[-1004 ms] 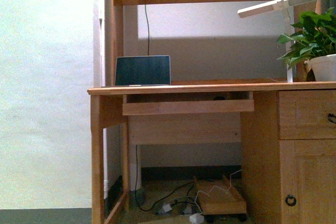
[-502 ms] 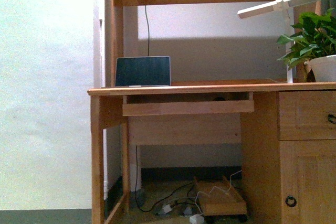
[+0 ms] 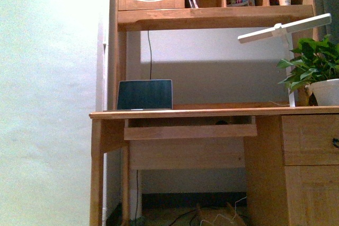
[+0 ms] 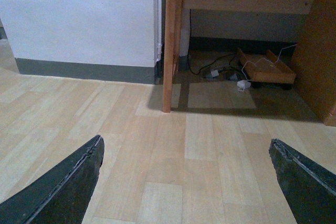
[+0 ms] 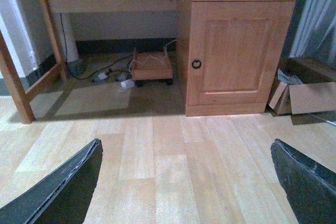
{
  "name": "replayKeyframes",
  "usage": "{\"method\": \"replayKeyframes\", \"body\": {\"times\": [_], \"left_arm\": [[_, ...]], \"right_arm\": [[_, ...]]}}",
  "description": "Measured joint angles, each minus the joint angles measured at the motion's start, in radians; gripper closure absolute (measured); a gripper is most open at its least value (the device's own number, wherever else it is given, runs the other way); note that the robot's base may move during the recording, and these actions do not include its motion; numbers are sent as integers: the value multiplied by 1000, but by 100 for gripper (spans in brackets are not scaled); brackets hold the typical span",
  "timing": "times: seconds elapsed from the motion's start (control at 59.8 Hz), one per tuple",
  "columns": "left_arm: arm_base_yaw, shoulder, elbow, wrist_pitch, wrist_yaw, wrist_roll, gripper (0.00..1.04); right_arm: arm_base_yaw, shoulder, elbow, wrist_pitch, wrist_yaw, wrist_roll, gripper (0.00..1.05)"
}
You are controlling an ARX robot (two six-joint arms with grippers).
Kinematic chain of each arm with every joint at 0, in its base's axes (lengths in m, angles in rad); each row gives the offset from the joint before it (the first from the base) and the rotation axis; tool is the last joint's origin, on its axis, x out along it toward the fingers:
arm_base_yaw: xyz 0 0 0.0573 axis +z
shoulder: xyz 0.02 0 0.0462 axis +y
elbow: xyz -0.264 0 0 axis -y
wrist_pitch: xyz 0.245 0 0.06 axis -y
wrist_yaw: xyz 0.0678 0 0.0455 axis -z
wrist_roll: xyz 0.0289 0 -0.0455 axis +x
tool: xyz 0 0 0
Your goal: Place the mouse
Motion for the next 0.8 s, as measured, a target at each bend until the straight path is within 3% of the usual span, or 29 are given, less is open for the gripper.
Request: {"method": "replayKeyframes", "body": {"times": [0.803], "left_arm": [[0,0,0,0,0,0,8]], "right_arm": [[0,0,0,0,-1,0,8]]}}
